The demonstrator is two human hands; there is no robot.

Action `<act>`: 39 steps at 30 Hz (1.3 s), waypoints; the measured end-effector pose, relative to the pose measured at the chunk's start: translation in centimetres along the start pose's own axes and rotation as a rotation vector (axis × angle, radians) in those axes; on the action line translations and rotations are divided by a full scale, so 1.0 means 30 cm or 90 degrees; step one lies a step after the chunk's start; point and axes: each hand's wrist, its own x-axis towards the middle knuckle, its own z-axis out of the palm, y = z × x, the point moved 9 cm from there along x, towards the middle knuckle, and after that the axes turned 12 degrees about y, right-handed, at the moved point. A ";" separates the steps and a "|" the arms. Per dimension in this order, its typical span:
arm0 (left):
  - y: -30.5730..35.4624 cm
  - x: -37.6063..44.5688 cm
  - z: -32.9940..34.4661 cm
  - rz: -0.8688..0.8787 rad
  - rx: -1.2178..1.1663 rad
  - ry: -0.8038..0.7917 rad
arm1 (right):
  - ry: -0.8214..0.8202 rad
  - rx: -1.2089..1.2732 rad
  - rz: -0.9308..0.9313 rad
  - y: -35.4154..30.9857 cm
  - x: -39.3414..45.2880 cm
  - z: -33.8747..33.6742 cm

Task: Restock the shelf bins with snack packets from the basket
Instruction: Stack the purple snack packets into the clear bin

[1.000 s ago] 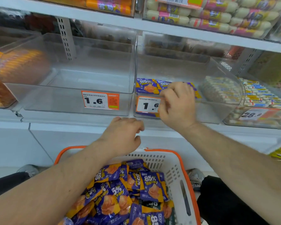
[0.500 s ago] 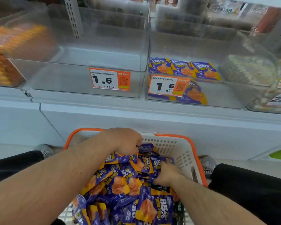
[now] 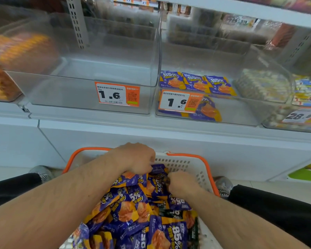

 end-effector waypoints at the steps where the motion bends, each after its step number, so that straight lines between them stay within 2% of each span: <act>1: 0.000 -0.003 -0.010 -0.003 -0.006 0.009 | 0.023 0.023 0.002 0.000 0.015 -0.052; 5: -0.012 -0.010 -0.041 -0.019 -0.062 0.061 | 0.014 0.103 -0.018 -0.009 0.062 -0.237; 9: -0.012 -0.012 -0.088 -0.021 -0.223 0.116 | 0.013 0.221 -0.051 -0.033 0.050 -0.424; 13: -0.009 -0.017 -0.194 0.001 -0.329 0.229 | -0.011 0.498 0.012 -0.024 0.001 -0.535; 16: 0.012 -0.044 -0.288 0.048 -0.337 0.289 | -0.115 0.674 0.086 -0.020 -0.031 -0.556; 20: 0.045 -0.096 -0.403 0.109 -0.353 0.378 | -0.158 0.646 0.142 0.025 -0.052 -0.587; 24: 0.090 -0.154 -0.511 0.225 -0.288 0.535 | -0.252 0.654 0.104 -0.018 -0.114 -0.616; 27: 0.137 -0.212 -0.579 0.324 -0.209 0.636 | -0.237 0.685 0.059 -0.045 -0.135 -0.681; 30: 0.156 -0.257 -0.618 0.359 -0.126 0.741 | -0.207 0.688 0.023 -0.072 -0.146 -0.734; 34: 0.131 -0.287 -0.646 0.321 -0.135 0.861 | -0.123 0.715 0.015 -0.074 -0.140 -0.801; 37: 0.056 -0.268 -0.656 0.177 -0.162 0.913 | -0.047 0.728 0.007 -0.040 -0.147 -0.879; 39: 0.015 -0.236 -0.640 0.082 -0.153 0.906 | 0.001 0.731 0.015 -0.002 -0.149 -0.927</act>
